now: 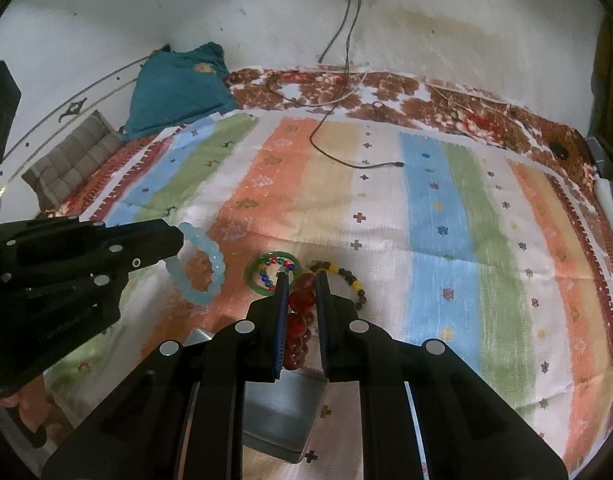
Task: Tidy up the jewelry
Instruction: 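Lower the blue bracelet into the tin with left tool while right tool releases red bracelet there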
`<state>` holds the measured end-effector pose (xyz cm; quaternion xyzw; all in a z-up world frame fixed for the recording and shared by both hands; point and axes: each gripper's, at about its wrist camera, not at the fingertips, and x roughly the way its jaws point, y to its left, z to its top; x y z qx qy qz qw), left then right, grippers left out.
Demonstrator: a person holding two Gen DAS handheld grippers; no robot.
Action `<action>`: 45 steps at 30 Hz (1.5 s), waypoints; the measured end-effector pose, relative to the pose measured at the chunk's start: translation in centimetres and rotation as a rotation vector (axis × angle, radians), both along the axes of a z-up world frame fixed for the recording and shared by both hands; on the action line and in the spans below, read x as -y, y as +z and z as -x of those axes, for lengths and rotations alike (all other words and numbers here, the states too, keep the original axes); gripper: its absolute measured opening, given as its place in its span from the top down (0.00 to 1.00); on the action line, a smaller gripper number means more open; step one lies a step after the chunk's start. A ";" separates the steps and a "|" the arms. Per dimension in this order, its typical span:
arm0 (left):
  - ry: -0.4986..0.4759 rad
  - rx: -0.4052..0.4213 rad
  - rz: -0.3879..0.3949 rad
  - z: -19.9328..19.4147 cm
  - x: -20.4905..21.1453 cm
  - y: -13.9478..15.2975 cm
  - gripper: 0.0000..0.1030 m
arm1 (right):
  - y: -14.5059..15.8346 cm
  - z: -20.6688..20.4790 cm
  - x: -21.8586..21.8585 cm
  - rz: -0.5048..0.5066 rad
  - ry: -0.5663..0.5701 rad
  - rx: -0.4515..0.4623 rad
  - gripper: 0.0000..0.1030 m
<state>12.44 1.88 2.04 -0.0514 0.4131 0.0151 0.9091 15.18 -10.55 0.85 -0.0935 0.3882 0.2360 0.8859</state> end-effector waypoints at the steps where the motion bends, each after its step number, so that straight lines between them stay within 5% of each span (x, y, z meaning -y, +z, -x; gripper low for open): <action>1: -0.002 0.001 0.008 0.2 0.0 0.0 0.89 | 0.0 0.2 0.1 -0.001 0.002 0.002 0.86; 37: -0.031 0.003 0.053 6.5 1.8 -1.1 0.89 | -1.3 6.5 1.8 -0.005 0.031 -0.054 0.86; 41: 0.004 0.002 0.055 6.3 1.2 -1.2 0.82 | -1.6 5.7 2.4 0.003 -0.016 -0.067 0.66; 45: 0.042 -0.004 0.062 6.3 0.2 -1.2 0.81 | -1.9 5.3 2.9 0.028 -0.053 -0.069 0.65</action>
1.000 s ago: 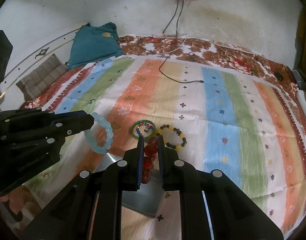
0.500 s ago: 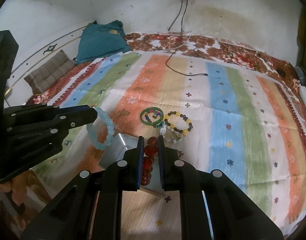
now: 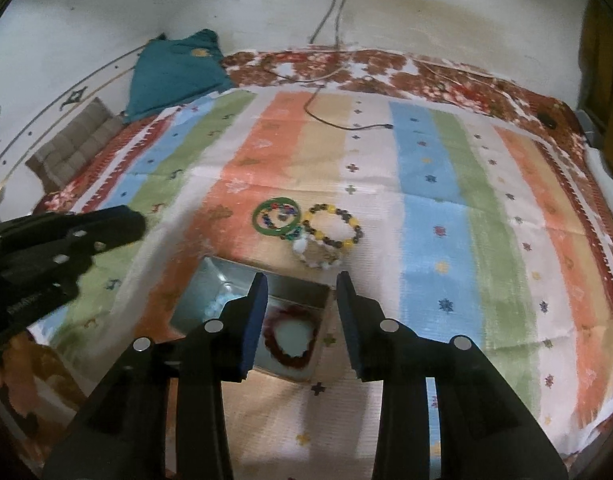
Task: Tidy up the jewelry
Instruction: 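Lower the blue bracelet into the tin with left tool while right tool releases red bracelet there, then move both tools back toward the green bangle and yellow-black bracelet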
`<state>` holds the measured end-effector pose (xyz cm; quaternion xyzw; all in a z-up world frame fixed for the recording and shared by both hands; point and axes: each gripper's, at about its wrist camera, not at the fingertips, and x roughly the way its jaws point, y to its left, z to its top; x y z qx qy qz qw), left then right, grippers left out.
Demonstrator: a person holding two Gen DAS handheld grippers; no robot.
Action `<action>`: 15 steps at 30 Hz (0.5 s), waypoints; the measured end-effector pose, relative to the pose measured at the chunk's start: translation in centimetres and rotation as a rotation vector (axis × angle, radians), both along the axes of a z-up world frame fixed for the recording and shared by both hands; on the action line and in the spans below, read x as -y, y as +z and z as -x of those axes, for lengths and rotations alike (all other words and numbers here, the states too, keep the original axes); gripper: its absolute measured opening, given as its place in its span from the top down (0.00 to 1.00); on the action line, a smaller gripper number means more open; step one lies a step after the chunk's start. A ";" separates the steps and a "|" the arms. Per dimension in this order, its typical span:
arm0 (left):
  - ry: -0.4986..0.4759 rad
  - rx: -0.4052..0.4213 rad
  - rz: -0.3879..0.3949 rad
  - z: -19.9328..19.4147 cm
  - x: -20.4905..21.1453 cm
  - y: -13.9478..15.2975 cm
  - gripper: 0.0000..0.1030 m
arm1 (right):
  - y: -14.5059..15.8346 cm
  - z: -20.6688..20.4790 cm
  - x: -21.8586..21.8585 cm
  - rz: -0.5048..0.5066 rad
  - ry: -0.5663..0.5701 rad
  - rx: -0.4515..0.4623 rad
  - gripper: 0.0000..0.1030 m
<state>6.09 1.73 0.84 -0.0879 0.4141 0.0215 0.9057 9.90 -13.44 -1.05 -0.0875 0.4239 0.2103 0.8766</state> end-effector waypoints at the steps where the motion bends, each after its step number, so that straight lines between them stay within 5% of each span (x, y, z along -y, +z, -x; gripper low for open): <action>1: 0.006 -0.002 0.003 0.0 -0.2 0.0 0.79 | -0.1 -0.1 0.1 0.003 -0.008 -0.002 0.65; 15: 0.065 -0.072 -0.013 -2.7 -1.9 -1.3 0.57 | -0.4 -2.7 0.2 0.029 -0.052 -0.026 0.51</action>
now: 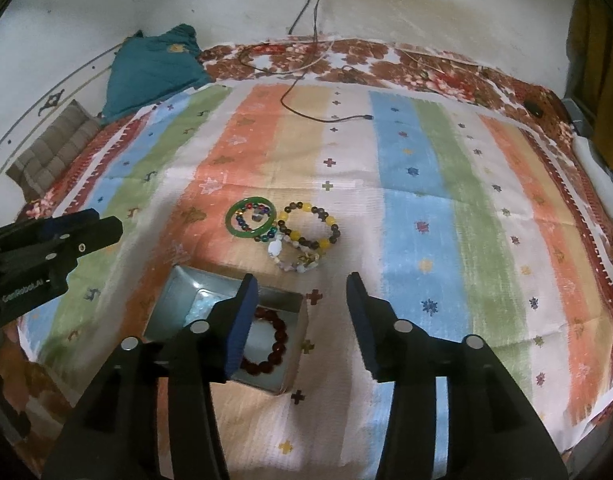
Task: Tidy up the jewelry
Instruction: 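Move both tools back toward the green bangle and yellow-black bracelet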
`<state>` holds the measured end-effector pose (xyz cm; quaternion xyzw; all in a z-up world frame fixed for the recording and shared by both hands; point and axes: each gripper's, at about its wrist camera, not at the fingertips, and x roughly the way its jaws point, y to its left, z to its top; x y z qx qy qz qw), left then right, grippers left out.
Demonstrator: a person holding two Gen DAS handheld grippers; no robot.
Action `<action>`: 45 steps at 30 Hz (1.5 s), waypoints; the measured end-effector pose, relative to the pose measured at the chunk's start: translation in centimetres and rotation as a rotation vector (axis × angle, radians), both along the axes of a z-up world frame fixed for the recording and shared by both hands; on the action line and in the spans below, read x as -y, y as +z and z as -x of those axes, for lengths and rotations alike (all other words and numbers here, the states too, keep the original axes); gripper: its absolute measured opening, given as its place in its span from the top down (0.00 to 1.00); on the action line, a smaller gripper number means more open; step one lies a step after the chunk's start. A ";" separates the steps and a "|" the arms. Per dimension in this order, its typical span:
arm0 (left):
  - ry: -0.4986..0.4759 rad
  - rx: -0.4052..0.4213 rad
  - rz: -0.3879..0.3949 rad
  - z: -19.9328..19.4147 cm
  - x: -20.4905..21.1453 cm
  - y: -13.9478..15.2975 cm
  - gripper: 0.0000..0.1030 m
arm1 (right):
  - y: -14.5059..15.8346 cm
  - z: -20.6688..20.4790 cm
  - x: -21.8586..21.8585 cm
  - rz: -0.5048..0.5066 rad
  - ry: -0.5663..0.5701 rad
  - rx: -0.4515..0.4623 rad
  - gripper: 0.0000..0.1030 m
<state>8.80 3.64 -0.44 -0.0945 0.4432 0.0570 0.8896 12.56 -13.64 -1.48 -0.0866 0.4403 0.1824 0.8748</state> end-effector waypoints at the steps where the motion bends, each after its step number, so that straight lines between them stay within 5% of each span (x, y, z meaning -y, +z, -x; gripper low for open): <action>1: 0.001 -0.007 -0.002 -0.4 -0.1 -0.1 0.55 | 0.0 -0.2 0.0 0.003 -0.002 0.000 0.51; 20: 0.008 -0.071 -0.077 -5.1 -0.8 -1.0 0.38 | 0.1 -3.7 -1.0 0.023 -0.018 -0.003 0.34; 45: 0.029 -0.210 -0.059 -10.8 -3.2 -6.0 0.31 | -5.1 -10.5 -2.3 0.107 -0.048 -0.133 0.26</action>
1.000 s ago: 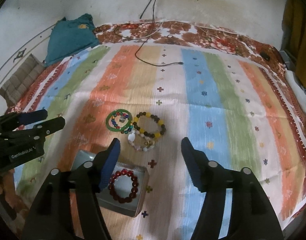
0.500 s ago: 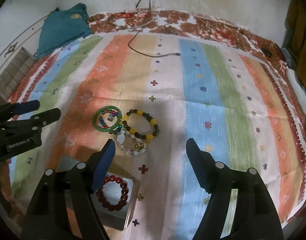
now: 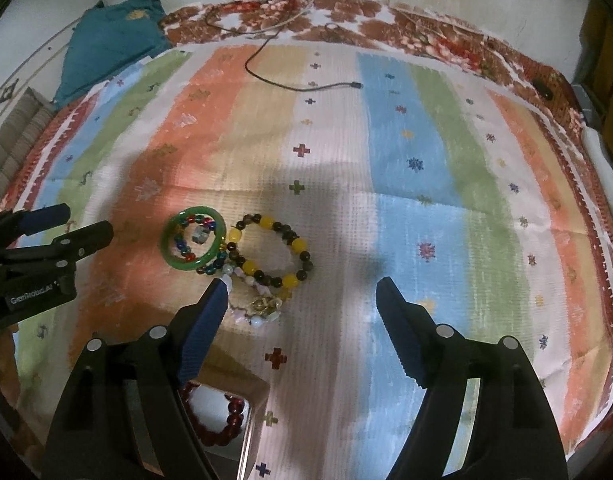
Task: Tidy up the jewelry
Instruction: 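Move both tools back toward the green bangle and yellow-black bracelet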
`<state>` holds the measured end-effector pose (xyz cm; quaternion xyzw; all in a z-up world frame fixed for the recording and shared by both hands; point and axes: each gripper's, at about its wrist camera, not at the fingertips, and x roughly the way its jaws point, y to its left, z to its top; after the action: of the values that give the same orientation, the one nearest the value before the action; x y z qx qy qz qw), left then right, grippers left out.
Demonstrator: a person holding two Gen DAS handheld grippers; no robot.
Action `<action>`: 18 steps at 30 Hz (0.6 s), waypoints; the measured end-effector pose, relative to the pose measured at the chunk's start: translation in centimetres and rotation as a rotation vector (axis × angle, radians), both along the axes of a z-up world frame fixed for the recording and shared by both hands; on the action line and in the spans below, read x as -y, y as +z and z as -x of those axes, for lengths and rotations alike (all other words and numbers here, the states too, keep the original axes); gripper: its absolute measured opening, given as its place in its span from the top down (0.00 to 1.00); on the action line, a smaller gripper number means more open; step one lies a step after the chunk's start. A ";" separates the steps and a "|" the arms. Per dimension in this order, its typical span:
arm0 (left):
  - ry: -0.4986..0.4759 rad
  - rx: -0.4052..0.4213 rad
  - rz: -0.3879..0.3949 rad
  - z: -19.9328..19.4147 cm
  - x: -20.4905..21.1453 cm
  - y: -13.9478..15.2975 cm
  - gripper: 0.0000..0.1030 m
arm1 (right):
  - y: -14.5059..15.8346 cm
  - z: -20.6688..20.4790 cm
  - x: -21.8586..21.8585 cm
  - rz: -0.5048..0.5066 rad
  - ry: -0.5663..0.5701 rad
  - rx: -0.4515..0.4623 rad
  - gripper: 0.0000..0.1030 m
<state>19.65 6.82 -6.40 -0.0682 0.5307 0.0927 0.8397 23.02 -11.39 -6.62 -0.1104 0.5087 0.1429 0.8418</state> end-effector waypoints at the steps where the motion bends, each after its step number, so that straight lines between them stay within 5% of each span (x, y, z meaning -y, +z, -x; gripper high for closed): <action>1: -0.002 -0.004 0.002 -0.2 0.0 -0.2 0.31 | -0.2 -0.2 0.0 0.003 -0.002 -0.005 0.26; 18: 0.017 -0.098 0.053 -3.3 -1.6 -5.3 0.32 | -4.2 -3.5 -0.6 0.045 -0.008 -0.073 0.26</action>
<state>22.94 8.40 -11.72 -0.0904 0.5727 0.0889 0.8099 26.55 -10.78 -10.85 -0.1217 0.5425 0.1319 0.8207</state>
